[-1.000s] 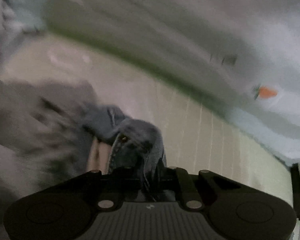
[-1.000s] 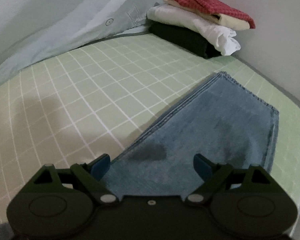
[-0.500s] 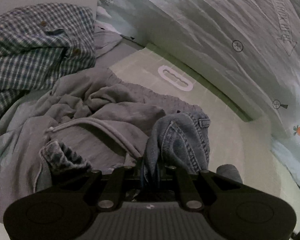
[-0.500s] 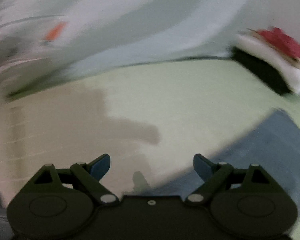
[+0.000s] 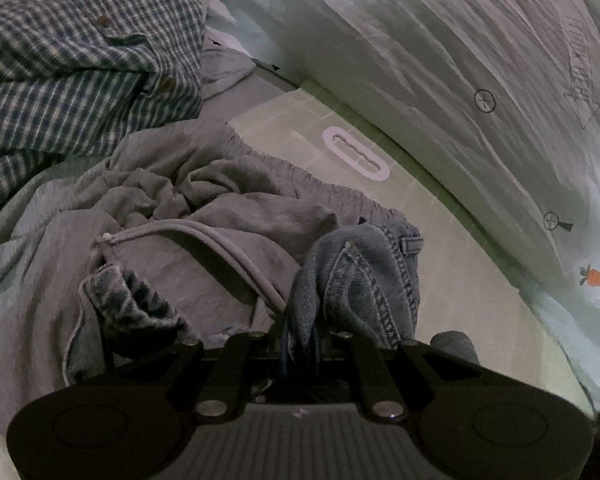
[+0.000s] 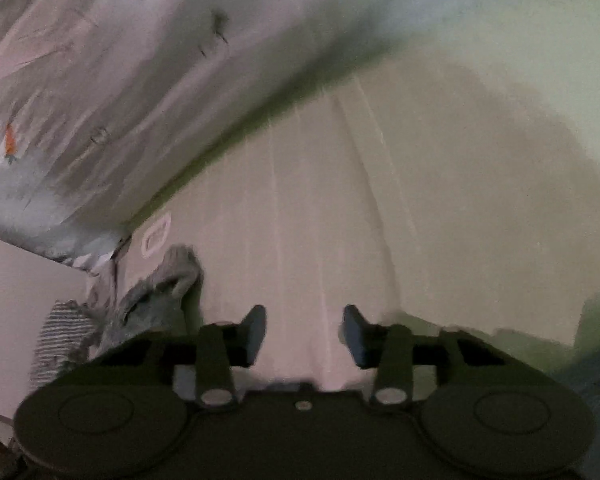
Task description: Fold clothes
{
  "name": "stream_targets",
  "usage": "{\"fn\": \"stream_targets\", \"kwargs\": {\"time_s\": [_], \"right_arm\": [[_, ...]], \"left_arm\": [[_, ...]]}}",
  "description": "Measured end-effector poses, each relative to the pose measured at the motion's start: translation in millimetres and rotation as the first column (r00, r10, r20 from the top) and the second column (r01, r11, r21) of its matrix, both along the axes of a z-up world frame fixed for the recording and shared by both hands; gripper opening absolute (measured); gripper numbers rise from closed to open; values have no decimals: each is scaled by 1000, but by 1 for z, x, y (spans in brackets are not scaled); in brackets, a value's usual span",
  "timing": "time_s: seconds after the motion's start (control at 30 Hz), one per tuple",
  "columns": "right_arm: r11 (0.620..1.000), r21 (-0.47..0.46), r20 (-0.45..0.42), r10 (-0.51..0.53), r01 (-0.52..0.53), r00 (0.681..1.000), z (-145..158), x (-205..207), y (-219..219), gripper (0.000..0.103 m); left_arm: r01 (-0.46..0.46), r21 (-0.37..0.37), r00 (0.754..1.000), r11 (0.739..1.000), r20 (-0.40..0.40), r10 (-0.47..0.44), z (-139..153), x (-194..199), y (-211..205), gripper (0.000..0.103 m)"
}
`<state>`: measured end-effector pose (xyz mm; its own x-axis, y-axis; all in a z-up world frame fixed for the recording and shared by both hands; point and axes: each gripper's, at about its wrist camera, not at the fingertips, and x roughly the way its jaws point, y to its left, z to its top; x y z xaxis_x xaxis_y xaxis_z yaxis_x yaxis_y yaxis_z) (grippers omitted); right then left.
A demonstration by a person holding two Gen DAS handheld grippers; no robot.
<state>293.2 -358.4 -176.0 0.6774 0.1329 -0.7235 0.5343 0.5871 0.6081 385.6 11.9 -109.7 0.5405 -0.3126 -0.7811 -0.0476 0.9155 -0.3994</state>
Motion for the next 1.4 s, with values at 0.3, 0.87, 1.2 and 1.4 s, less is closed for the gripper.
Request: {"fn": "stream_targets", "kwargs": {"time_s": [0.3, 0.87, 1.2, 1.4], "right_arm": [[940, 312, -15, -138, 135, 990, -35, -40, -6, 38], [540, 812, -79, -274, 221, 959, -76, -89, -8, 46], [637, 756, -45, -181, 152, 982, -73, -82, -1, 76], [787, 617, -5, -2, 5, 1000, -55, -48, 8, 53]], "left_arm": [[-7, -28, 1000, 1000, -22, 6, -4, 2, 2, 14], [-44, -114, 997, 993, -75, 35, -11, 6, 16, 14], [-26, -95, 997, 995, -75, 19, -10, 6, 10, 14], [-33, -98, 997, 995, -78, 25, -10, 6, 11, 14]]}}
